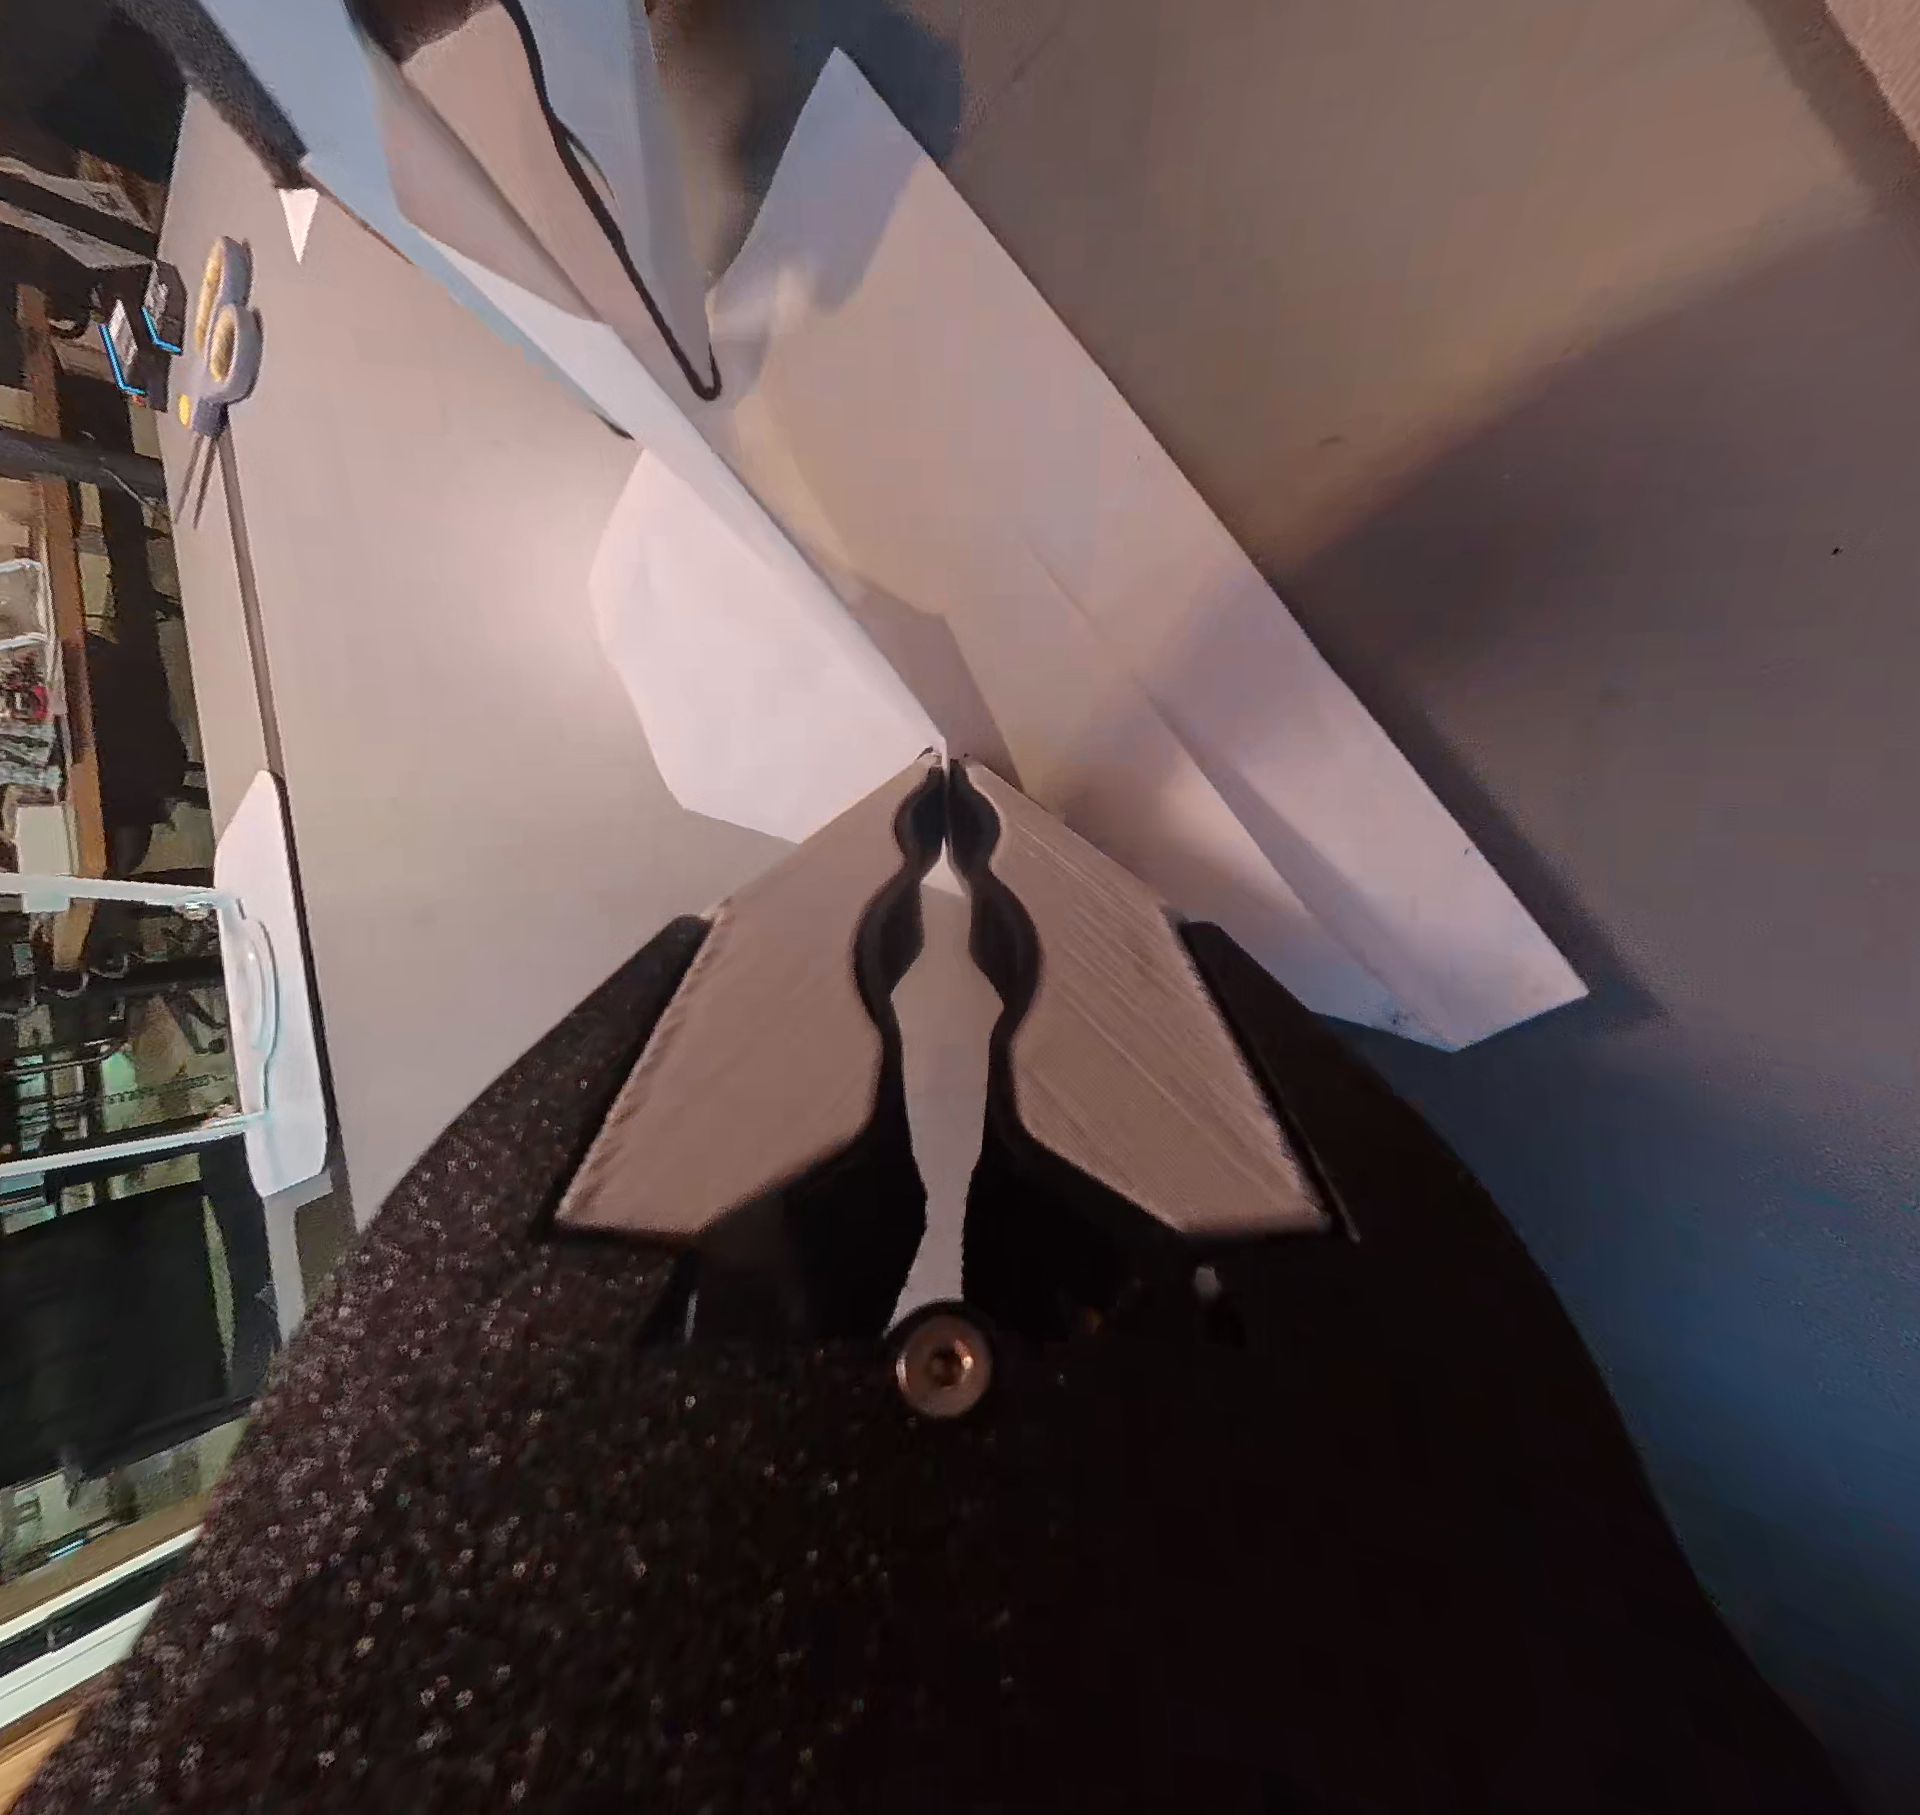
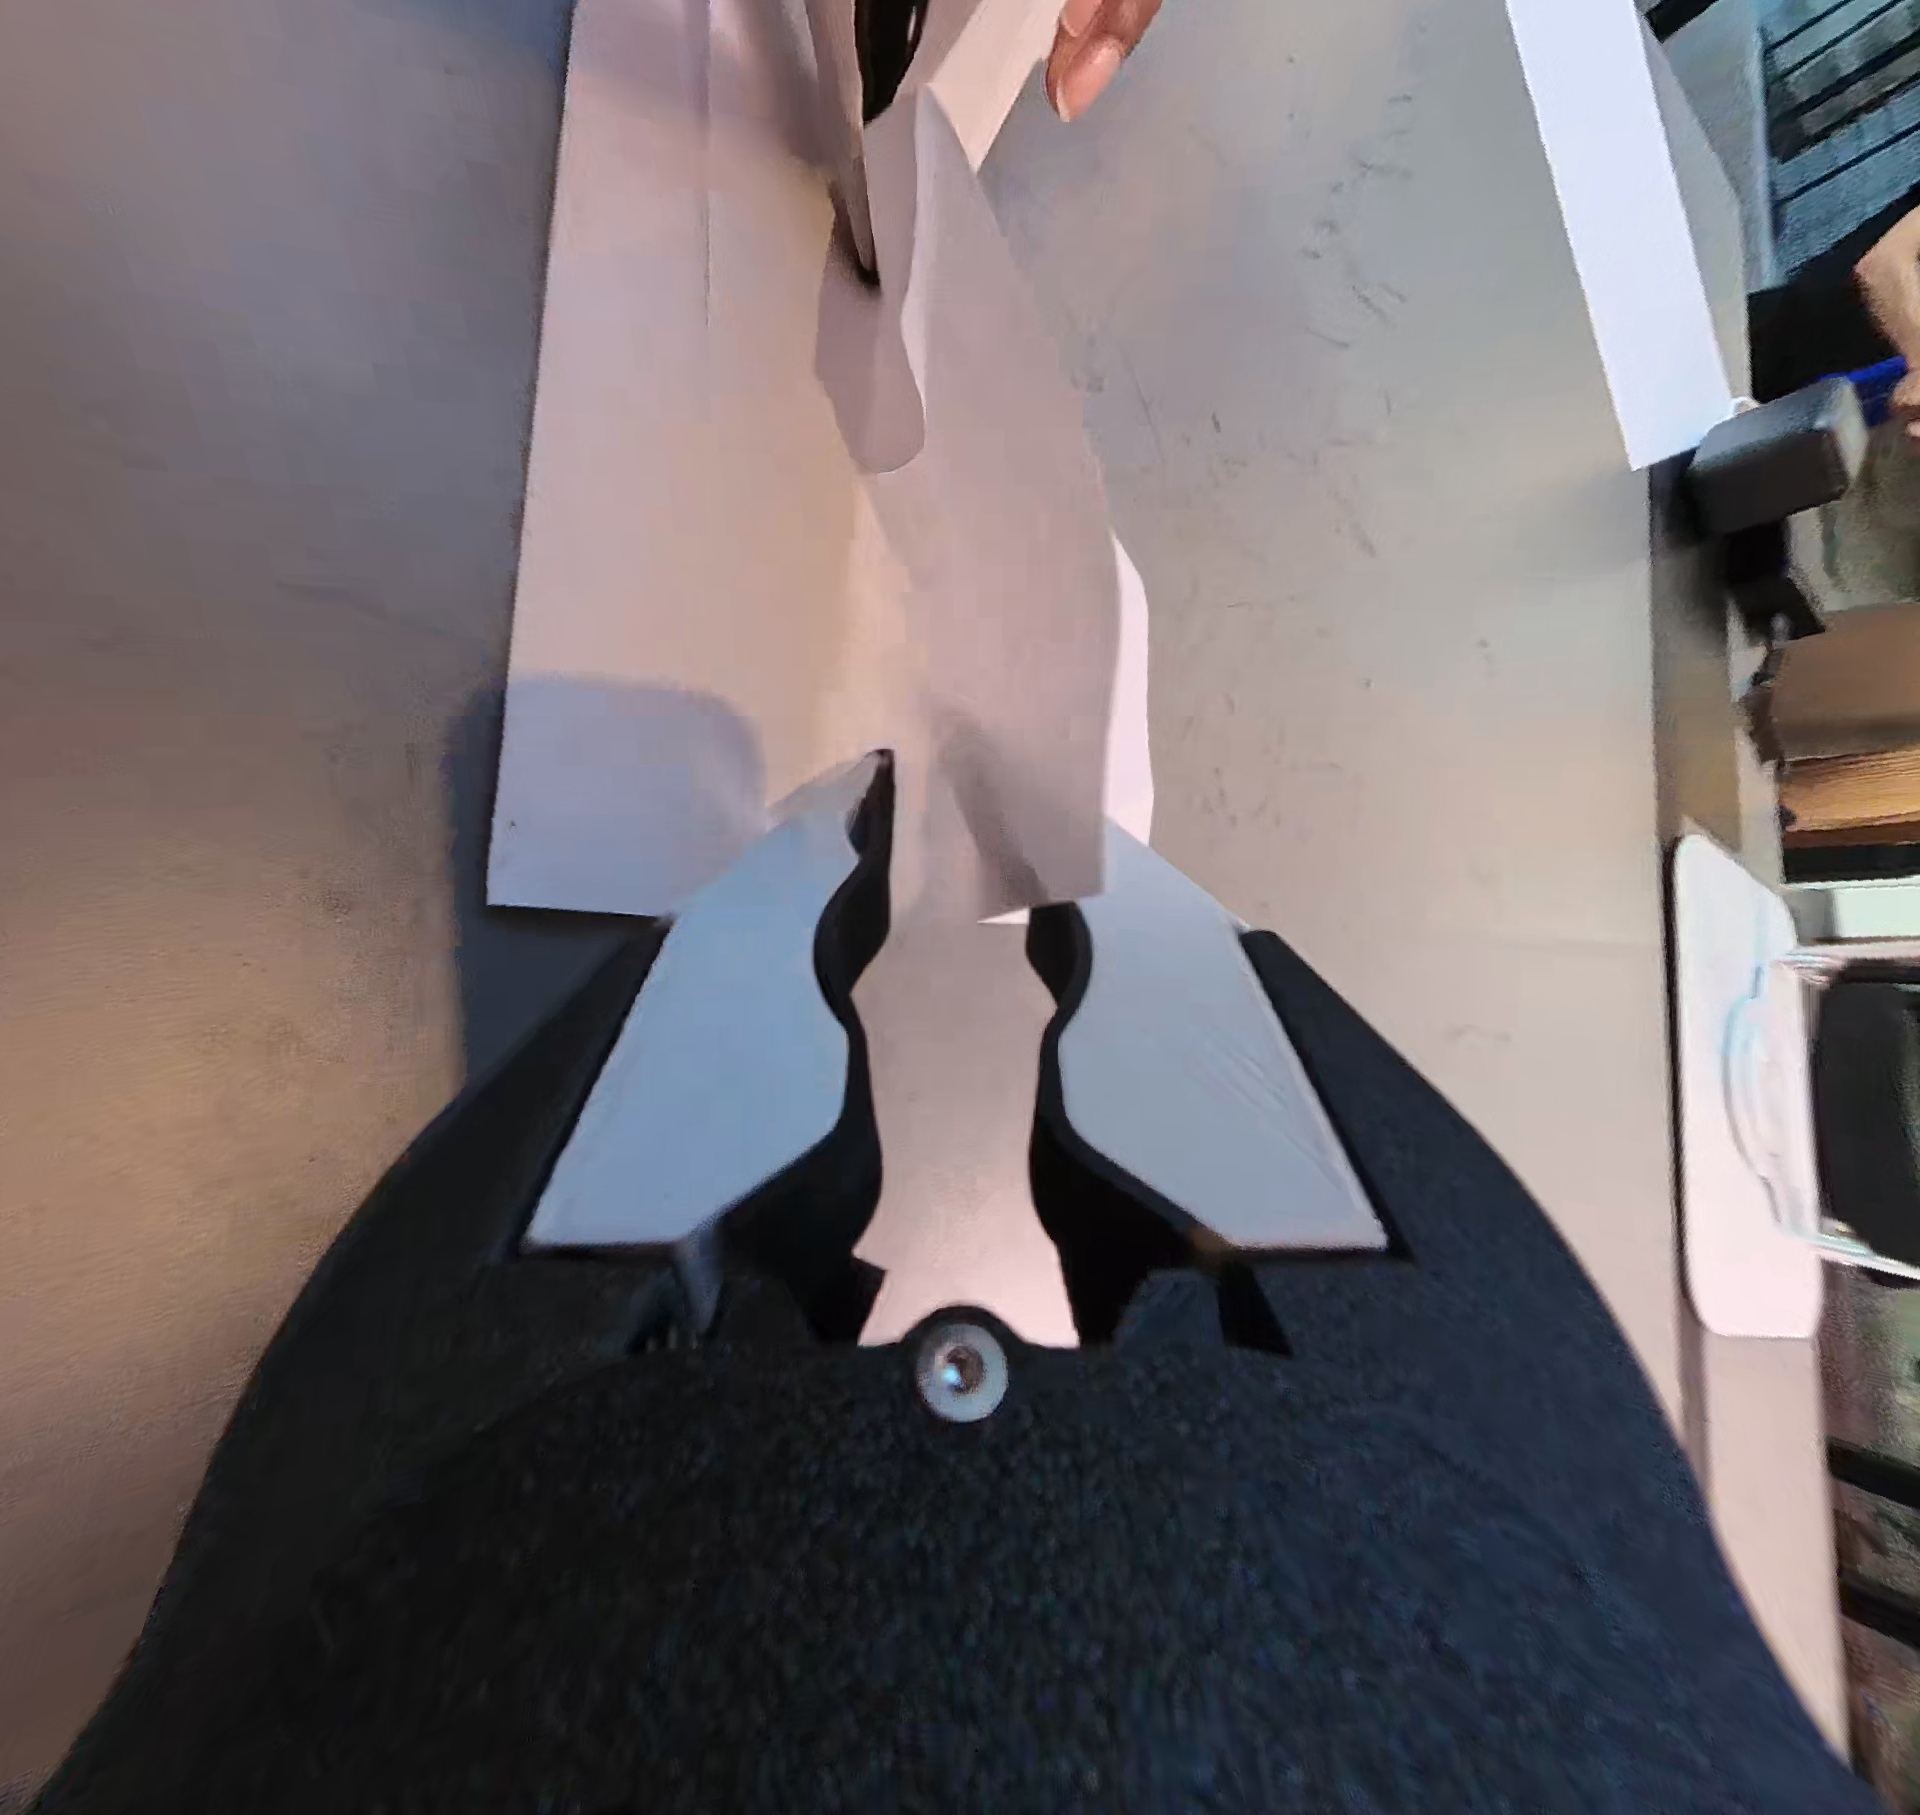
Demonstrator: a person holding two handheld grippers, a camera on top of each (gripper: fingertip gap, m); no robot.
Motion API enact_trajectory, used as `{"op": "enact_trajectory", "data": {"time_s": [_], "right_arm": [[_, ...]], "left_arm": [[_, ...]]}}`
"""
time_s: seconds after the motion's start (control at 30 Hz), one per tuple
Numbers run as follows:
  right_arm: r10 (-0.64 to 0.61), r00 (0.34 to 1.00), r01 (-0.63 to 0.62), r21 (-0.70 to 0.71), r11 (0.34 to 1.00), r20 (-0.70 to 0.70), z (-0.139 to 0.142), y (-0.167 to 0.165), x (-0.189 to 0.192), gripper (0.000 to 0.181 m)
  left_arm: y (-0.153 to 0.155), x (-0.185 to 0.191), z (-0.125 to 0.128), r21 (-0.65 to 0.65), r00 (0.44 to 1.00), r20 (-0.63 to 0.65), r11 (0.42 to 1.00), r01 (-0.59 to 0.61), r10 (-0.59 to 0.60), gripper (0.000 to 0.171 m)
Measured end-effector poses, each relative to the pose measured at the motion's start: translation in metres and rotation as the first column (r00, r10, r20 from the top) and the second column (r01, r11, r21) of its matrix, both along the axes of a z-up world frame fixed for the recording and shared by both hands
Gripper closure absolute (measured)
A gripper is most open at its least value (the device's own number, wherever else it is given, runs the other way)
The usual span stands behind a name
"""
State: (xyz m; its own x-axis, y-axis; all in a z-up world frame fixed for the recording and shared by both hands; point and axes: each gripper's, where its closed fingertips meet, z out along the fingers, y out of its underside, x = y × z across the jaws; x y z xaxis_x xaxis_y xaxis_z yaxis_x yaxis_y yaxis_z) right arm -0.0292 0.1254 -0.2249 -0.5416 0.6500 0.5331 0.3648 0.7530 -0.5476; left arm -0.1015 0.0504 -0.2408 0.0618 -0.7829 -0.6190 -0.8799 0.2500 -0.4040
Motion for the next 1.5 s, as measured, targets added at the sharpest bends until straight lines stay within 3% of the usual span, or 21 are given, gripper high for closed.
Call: {"op": "enact_trajectory", "data": {"time_s": [0.1,0.17,0.23,0.27,0.37,0.53,0.6,0.7,0.87,1.0,1.1,1.2,1.3,1.4,1.5], "right_arm": [[0.032,0.999,-0.03,-0.091,0.995,0.021,0.014,-0.018,0.003,0.142],[0.042,0.999,-0.039,-0.156,0.987,0.013,0.027,-0.033,0.0,0.142],[0.061,0.997,-0.053,-0.191,0.98,0.036,0.032,-0.046,-0.001,0.169],[0.076,0.997,-0.069,-0.169,0.983,0.032,0.032,-0.051,-0.001,0.181],[0.117,0.99,-0.114,-0.038,0.993,0.077,0.013,-0.057,0.005,0.181],[0.117,0.984,-0.121,0.028,0.992,0.134,-0.006,-0.065,0.01,0.181],[0.097,0.982,-0.1,0.014,0.995,0.16,-0.012,-0.067,0.011,0.181],[0.062,0.984,-0.063,-0.003,0.998,0.166,-0.016,-0.068,0.01,0.181],[-0.043,0.982,0.059,-0.081,0.995,0.183,-0.017,-0.067,0.006,0.181],[-0.146,0.968,0.177,-0.141,0.974,0.203,-0.017,-0.065,0.003,0.181],[-0.242,0.952,0.277,-0.195,0.941,0.186,-0.017,-0.063,0.001,0.181],[-0.313,0.938,0.337,-0.183,0.923,0.151,-0.017,-0.06,0.0,0.181],[-0.346,0.927,0.369,-0.172,0.914,0.146,-0.017,-0.057,-0.001,0.181],[-0.349,0.926,0.37,-0.152,0.917,0.144,-0.017,-0.054,-0.003,0.181],[-0.343,0.927,0.363,-0.136,0.922,0.154,-0.017,-0.052,-0.004,0.181]], "left_arm": [[0.0,0.0,0.0,0.027,0.999,-0.035,1.0,0.006,-0.005,0.171],[0.0,0.0,0.0,0.048,0.998,-0.061,0.999,0.016,-0.013,0.171],[0.0,0.0,0.0,0.035,0.998,-0.056,0.999,0.01,-0.008,0.171],[0.0,0.0,0.0,0.008,1.0,-0.03,1.0,-0.005,0.006,0.171],[0.0,-0.001,0.0,-0.08,0.996,0.06,0.995,-0.056,0.061,0.171],[-0.001,-0.004,0.002,-0.315,0.961,0.19,0.939,-0.136,0.203,0.169],[-0.003,-0.007,0.005,-0.431,0.93,0.236,0.888,-0.16,0.282,0.161],[-0.007,-0.017,0.011,-0.545,0.886,0.266,0.818,-0.187,0.38,0.162],[-0.01,-0.028,0.007,-0.6,0.835,0.254,0.757,-0.26,0.488,0.169],[-0.003,-0.033,0.0,-0.694,0.719,0.247,0.636,-0.337,0.65,0.171],[0.002,-0.036,0.0,-0.76,0.634,0.252,0.554,-0.338,0.732,0.171],[0.005,-0.037,0.001,-0.8,0.585,0.242,0.5,-0.332,0.774,0.171],[0.002,-0.037,0.008,-0.881,0.55,0.238,0.416,-0.224,0.8,0.167],[0.005,-0.047,0.032,-0.911,0.508,0.281,0.393,-0.124,0.814,0.166],[0.017,-0.058,0.055,-0.883,0.461,0.346,0.45,-0.133,0.817,0.171]]}}
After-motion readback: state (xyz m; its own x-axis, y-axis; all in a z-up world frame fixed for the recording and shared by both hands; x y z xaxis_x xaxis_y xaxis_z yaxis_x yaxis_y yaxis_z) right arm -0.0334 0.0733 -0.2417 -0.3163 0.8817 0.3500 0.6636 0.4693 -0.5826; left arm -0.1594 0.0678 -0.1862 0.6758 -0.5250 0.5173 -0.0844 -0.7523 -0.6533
